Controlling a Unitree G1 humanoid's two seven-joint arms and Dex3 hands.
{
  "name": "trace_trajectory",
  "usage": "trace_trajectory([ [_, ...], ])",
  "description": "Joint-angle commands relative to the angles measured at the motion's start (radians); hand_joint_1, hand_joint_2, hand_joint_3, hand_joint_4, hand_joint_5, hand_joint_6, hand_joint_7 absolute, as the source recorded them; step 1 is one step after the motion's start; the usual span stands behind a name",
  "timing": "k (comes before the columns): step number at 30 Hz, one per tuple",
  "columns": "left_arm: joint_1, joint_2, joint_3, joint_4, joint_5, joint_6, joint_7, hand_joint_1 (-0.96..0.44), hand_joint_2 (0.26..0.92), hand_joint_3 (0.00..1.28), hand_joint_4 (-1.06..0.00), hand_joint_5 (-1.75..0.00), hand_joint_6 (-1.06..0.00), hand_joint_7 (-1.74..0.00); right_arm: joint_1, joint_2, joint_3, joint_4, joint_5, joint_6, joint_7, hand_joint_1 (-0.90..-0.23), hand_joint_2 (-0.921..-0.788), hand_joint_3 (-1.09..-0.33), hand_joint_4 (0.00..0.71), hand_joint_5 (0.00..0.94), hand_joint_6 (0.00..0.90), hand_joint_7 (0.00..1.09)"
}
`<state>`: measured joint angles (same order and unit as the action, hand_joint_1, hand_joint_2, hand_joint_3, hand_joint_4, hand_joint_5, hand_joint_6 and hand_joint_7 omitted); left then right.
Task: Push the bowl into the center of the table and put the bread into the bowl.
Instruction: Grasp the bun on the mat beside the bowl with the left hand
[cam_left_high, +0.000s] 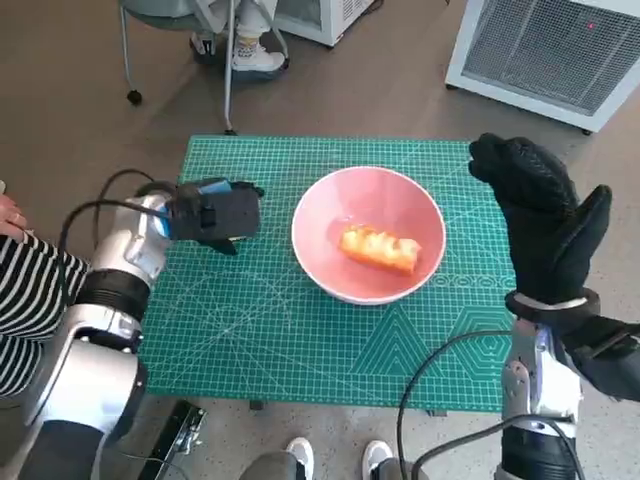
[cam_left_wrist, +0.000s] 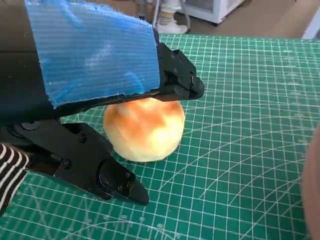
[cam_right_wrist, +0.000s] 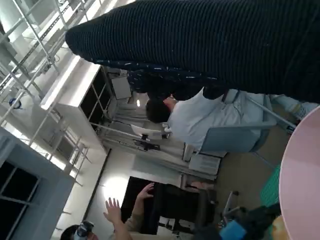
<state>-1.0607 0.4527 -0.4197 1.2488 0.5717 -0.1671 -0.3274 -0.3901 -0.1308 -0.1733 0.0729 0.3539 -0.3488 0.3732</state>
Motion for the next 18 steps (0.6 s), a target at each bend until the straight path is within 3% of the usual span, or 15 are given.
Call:
trace_trajectory([
  [1,-0.022,-0.030,-0.009,0.034,0.012,0.018,0.046,-0.15,0.790,0.00,-0.18,-0.02,-0.37,-0.02,0.020,-0.003,0.001,0.009,-0.002,0.010,0.001,-0.714,-0.921,-0.777,0.166,0.000,0.097,0.36],
  [8,-0.021,-0.060,-0.034,0.055,0.043,0.040,0.104,-0.08,0.803,0.01,-0.31,-0.03,-0.48,-0.04,0.023,-0.003,0.000,0.006,-0.001,0.010,0.001,-0.714,-0.921,-0.777,0.167,0.000,0.099,0.36],
  [15,-0.019,-0.064,-0.071,0.063,0.080,0.038,0.131,-0.02,0.836,0.01,-0.73,-0.11,-0.72,-0.10,0.033,-0.005,-0.001,-0.009,0.000,0.013,-0.001,-0.714,-0.921,-0.775,0.166,0.000,0.098,0.36],
  [16,-0.020,-0.063,-0.076,0.064,0.085,0.037,0.135,0.06,0.853,0.02,-0.72,-0.32,-0.75,-0.12,0.034,-0.005,-0.001,-0.011,0.000,0.013,-0.001,-0.714,-0.921,-0.775,0.166,0.000,0.098,0.36],
  [17,-0.020,-0.061,-0.083,0.065,0.093,0.035,0.140,0.17,0.878,0.05,-0.70,-0.66,-0.75,-0.23,0.036,-0.005,-0.002,-0.012,0.000,0.012,-0.002,-0.715,-0.921,-0.774,0.166,0.000,0.098,0.36],
  [18,-0.021,-0.060,-0.088,0.065,0.097,0.034,0.143,0.13,0.886,0.05,-0.71,-0.75,-0.71,-0.43,0.037,-0.005,-0.002,-0.012,0.000,0.011,-0.003,-0.715,-0.921,-0.774,0.166,0.000,0.098,0.36],
])
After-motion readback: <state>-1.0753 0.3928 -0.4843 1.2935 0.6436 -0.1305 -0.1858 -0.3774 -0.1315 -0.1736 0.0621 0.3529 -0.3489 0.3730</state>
